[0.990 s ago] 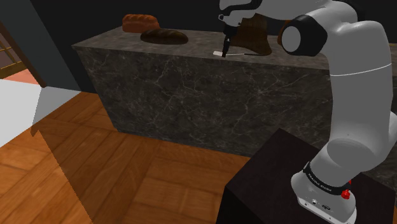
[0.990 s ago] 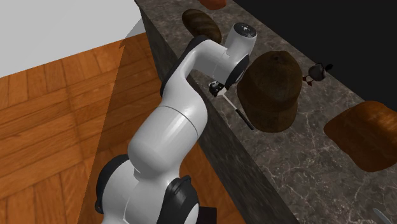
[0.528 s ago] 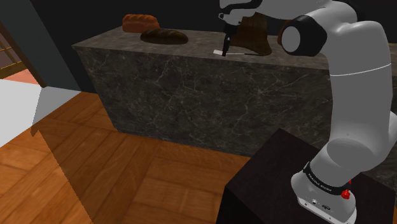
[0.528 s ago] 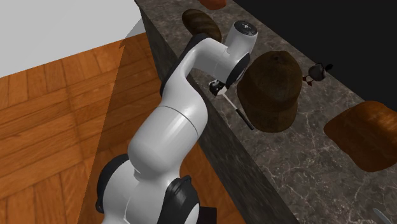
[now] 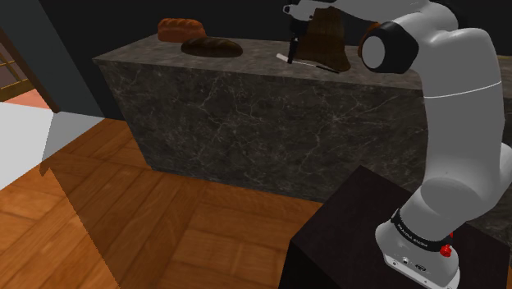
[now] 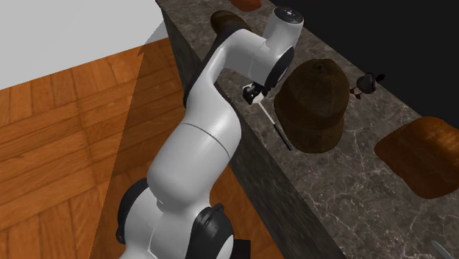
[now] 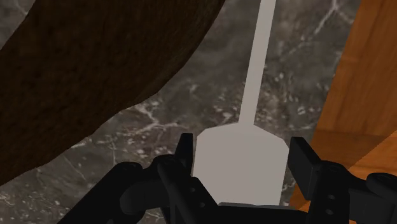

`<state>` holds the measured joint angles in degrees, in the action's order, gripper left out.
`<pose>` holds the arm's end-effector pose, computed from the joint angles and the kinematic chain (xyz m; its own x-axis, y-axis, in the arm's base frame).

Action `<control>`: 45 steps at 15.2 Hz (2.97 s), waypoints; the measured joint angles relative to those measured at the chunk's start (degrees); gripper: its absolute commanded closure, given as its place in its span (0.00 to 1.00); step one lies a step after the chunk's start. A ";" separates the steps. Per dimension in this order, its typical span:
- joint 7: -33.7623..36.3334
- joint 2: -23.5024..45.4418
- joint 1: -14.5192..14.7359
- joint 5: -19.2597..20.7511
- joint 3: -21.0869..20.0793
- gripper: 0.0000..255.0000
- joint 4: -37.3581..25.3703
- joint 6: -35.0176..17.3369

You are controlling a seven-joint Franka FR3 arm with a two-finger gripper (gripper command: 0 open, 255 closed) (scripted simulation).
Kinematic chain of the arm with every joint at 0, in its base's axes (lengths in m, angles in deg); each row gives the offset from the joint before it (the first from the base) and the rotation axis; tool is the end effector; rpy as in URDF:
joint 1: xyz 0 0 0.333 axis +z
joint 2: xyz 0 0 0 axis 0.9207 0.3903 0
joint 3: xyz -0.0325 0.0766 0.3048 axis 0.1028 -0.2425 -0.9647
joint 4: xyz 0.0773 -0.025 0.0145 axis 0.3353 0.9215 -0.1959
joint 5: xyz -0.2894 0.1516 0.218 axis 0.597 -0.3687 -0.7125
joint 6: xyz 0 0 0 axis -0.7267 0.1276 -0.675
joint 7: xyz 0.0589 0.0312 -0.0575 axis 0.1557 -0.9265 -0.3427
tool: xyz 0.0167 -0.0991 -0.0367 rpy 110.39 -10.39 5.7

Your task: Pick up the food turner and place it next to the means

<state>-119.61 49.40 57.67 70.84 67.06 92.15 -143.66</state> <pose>0.6822 -0.2482 0.5219 0.7735 0.6121 0.1644 0.6191 -0.7853 0.0107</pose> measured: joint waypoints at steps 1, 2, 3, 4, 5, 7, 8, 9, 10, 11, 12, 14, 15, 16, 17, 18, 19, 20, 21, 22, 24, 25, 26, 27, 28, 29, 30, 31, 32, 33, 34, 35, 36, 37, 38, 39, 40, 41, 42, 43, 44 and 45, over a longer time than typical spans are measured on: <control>0.20 0.19 -0.15 -0.02 -0.02 1.00 -1.11 0.86; 0.27 0.60 -0.48 -0.10 -0.05 1.00 -2.49 1.79; 0.49 0.71 -0.58 -0.10 -0.07 1.00 -3.50 2.66; 0.77 1.67 -1.08 -0.29 -0.19 1.00 -5.98 4.09; 0.84 1.61 -1.21 -0.28 -0.18 1.00 -6.58 4.76; 1.35 3.16 -2.11 -0.60 -0.39 1.00 -10.92 7.42; 1.53 3.64 -2.36 -0.70 -0.46 1.00 -12.22 8.21; 0.89 2.30 -2.27 -0.53 -0.25 1.00 -10.22 7.68; 0.08 0.64 -2.16 -0.32 0.04 1.00 -7.65 6.86; -1.05 -2.22 -1.67 0.18 0.54 1.00 -2.89 5.15; -2.13 -4.66 -1.52 0.61 0.98 1.00 0.89 3.97; -4.20 -8.95 -1.27 1.36 1.64 1.00 7.53 1.76; -4.87 -10.12 -1.40 1.60 1.91 1.00 9.19 1.37; -6.10 -12.14 -1.54 1.97 2.30 1.00 12.31 0.38; -7.17 -13.49 -2.00 2.29 2.75 1.00 14.08 0.16; -8.00 -15.11 -2.06 2.68 3.08 1.00 16.68 -0.77; -8.91 -16.85 -2.27 3.14 3.47 1.00 19.00 -1.17; -9.91 -17.20 -2.93 3.13 3.83 1.00 19.22 -0.92; -10.93 -18.75 -3.15 3.53 4.22 1.00 21.79 -1.88; -12.02 -20.75 -3.41 4.12 4.70 1.00 24.69 -2.66; -13.86 -21.94 -4.45 4.38 5.47 1.00 26.13 -2.62; -14.69 -23.11 -4.89 4.81 5.96 1.00 27.50 -2.74; -15.91 -24.34 -5.58 5.24 6.60 1.00 28.78 -2.64; -17.06 -25.31 -6.16 5.55 7.14 1.00 30.17 -2.95; -18.21 -26.15 -6.79 5.83 7.69 1.00 30.96 -2.74; -19.26 -26.91 -7.35 6.07 8.18 1.00 31.75 -2.68; -20.04 -27.32 -7.73 6.20 8.51 1.00 32.51 -2.93; -21.33 -27.99 -8.40 6.41 9.09 1.00 33.46 -3.01; -22.52 -28.29 -9.07 6.48 9.64 1.00 33.69 -2.78; -23.39 -29.08 -9.48 6.82 10.05 1.00 34.64 -2.88; -24.70 -29.42 -10.21 6.93 10.67 1.00 34.94 -2.62; -25.74 -30.20 -10.78 7.27 11.21 1.00 35.53 -2.33; -26.64 -31.20 -11.21 7.72 11.66 1.00 36.74 -2.54; -27.94 -31.43 -11.88 7.79 12.26 1.00 37.30 -2.68; -29.38 -30.95 -12.66 7.51 12.94 1.00 36.82 -2.35; -30.80 -30.71 -13.47 7.36 13.62 1.00 36.31 -1.76; -32.06 -30.79 -14.18 7.39 14.24 1.00 36.02 -1.17; -33.42 -30.88 -14.93 7.42 14.90 1.00 36.06 -0.89; -34.81 -30.95 -15.65 7.44 15.53 1.00 36.45 -0.99; -36.19 -30.61 -16.41 7.25 16.17 1.00 36.13 -0.68; -37.26 -31.11 -16.97 7.54 16.70 1.00 36.52 -0.43; -38.57 -31.32 -17.69 7.65 17.34 1.00 36.64 -0.17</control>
<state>-158.18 18.08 39.98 78.50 84.40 128.80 -143.84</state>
